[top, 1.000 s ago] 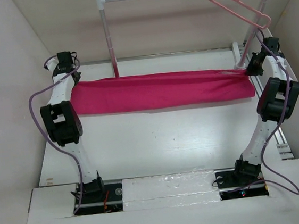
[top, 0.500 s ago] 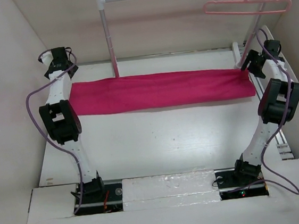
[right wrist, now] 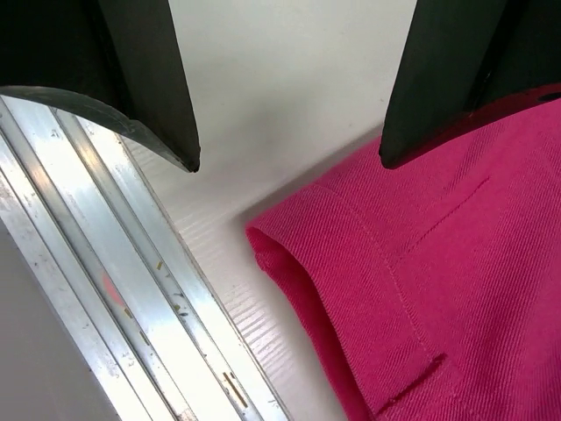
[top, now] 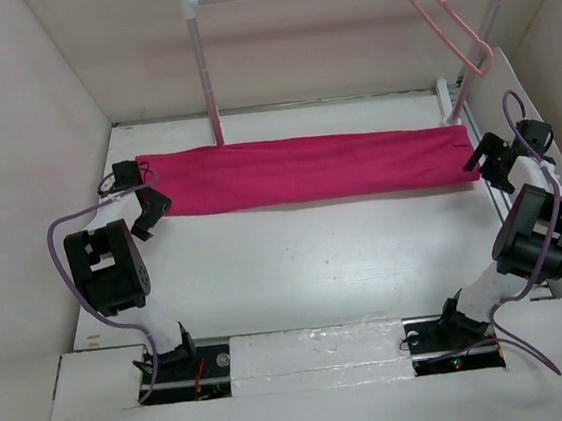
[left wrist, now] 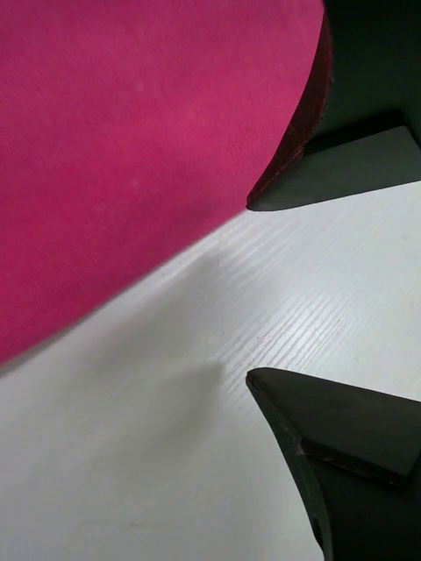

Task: Place the trousers on the hanger
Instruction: Fold the trousers at the center of the board.

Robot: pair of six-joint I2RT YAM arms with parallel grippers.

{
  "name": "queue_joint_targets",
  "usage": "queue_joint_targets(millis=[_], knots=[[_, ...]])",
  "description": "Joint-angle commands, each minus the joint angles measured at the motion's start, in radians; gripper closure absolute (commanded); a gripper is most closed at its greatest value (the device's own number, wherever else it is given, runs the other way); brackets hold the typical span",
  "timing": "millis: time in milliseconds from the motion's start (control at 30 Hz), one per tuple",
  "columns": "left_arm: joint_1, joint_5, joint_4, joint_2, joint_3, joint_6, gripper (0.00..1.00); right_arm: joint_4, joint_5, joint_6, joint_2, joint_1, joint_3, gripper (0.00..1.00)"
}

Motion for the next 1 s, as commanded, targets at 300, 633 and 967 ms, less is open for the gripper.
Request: queue_joint_targets(millis=[300,633,967], knots=[[0.014,0.098,0.025,0.202,0.075,-0.079,0.32,0.211,-0.144,0.125,0.132,0.063,-0.054,0.15],[0.014,0.066,0.042,0.277,0.182,-0.084,0.83,0.194,-0.078,0.213,0.284,0.13,0.12,0.62],[0.034,-0.193,-0.073,0.218,0.197,0.014,1.0,0.09,0.003,0.061,-0.026,0.057,-0.107,0.96]])
